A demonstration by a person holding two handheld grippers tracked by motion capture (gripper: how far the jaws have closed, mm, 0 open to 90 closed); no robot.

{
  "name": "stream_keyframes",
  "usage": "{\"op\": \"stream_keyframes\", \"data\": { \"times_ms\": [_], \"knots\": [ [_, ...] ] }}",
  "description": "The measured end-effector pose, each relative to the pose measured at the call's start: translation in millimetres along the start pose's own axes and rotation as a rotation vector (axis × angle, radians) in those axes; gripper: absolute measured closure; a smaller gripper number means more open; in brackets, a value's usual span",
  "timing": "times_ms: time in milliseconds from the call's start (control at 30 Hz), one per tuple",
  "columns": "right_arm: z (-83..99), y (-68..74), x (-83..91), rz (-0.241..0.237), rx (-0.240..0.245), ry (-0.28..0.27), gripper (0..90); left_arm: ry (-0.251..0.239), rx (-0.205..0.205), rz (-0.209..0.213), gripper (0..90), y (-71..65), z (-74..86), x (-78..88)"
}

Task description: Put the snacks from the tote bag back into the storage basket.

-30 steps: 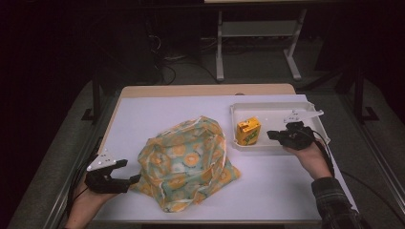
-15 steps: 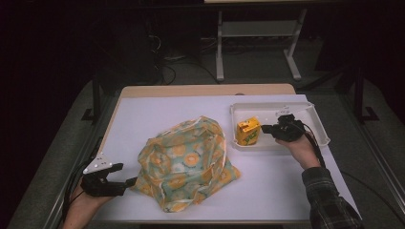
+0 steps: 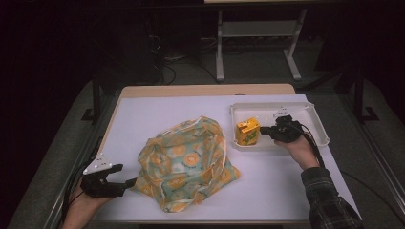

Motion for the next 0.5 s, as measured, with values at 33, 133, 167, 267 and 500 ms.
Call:
{"op": "stream_keyframes", "data": {
  "times_ms": [33, 133, 167, 267, 500],
  "knots": [
    [0.2, 0.0, -0.3, -0.001, 0.008, -0.001, 90.0, 0.000, -0.001, 0.001, 22.0, 0.0, -0.1, -0.1],
    [0.6, 1.0, -0.2, -0.004, 0.011, 0.002, 90.0, 0.006, -0.010, 0.003, 22.0, 0.4, -0.2, -0.5],
    [0.9, 1.1, 0.0, -0.004, 0.011, 0.003, 90.0, 0.006, -0.012, 0.003, 22.0, 0.4, -0.3, -0.7],
    [1.8, 2.3, 0.8, -0.011, 0.010, 0.005, 90.0, 0.008, -0.011, 0.004, 21.9, 0.0, -0.7, -1.3],
    [4.6, 6.2, 3.3, -0.023, 0.013, 0.015, 90.0, 0.014, -0.020, 0.012, 21.9, -0.5, -1.5, -3.3]
  ]
}}
Point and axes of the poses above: each handheld gripper's, and its own axes: x roughly backward along the jaws, z roughly out of its underside, y roughly to its left, the point moved 4 cm from there along -x, roughly forward along the jaws, and after that the axes turned 8 degrees about -z, right-handed, at the moved point
